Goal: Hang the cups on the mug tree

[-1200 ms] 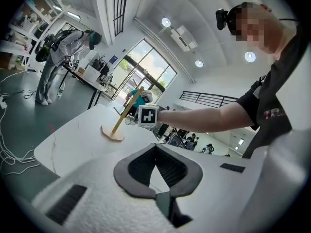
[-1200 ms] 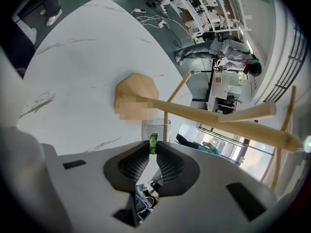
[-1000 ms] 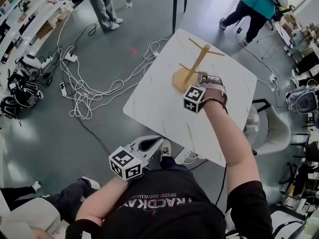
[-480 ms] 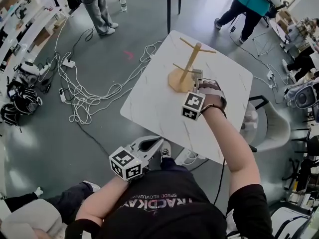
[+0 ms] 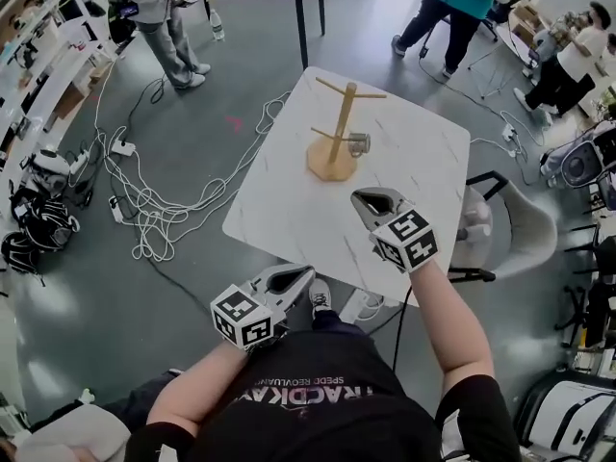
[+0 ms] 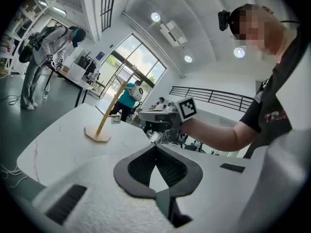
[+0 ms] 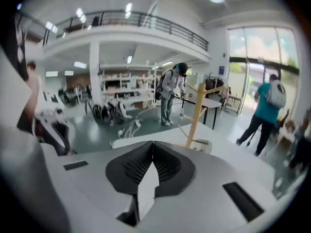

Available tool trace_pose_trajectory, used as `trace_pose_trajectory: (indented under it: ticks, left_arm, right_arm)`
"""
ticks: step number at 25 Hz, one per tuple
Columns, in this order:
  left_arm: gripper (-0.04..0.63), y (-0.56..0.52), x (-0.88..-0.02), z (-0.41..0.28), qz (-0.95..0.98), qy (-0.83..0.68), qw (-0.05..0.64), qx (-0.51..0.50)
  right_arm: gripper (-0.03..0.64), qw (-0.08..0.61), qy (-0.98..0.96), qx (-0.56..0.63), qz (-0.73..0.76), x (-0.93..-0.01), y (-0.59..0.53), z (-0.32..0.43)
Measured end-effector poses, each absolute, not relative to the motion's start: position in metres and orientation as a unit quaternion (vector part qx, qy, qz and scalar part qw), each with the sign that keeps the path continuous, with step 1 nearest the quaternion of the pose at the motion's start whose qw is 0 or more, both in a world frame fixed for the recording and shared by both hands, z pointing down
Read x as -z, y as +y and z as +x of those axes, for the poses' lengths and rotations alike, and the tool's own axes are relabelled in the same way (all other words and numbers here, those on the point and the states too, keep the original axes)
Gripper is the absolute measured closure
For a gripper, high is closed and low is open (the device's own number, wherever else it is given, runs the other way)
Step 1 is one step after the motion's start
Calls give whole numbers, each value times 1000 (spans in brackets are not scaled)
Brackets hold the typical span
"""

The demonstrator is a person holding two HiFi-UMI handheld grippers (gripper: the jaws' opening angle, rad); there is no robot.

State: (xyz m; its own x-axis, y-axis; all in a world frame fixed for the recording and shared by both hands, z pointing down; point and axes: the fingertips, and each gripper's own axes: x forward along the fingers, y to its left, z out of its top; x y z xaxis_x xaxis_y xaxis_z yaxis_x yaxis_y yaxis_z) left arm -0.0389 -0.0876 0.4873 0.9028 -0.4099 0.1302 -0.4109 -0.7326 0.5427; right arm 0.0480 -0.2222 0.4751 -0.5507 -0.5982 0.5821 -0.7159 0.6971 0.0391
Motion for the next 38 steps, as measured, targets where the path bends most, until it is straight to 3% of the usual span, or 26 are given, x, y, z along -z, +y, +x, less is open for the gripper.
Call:
trace_pose_trajectory:
  ticks: [4,9,20,38]
  left_arm:
    - [598,-86,-485,-29,937,-201,287,-8]
    - [598,-78,-480,-17,943,-175,282,-17]
    - [598,-53,-481,-20,949,-149,277,-29]
    - [598,-10,-486,-36,948,-140,284,-37]
  right_arm:
    - [604,108,-888,-236,378,-451,-188,47]
    - [604,23,-877,-284,388,-446,-140,47]
    - [604,-5,-851,-332,406,-473,-48,20]
    - [606,-5,-844,-353,404,-488,7,-6]
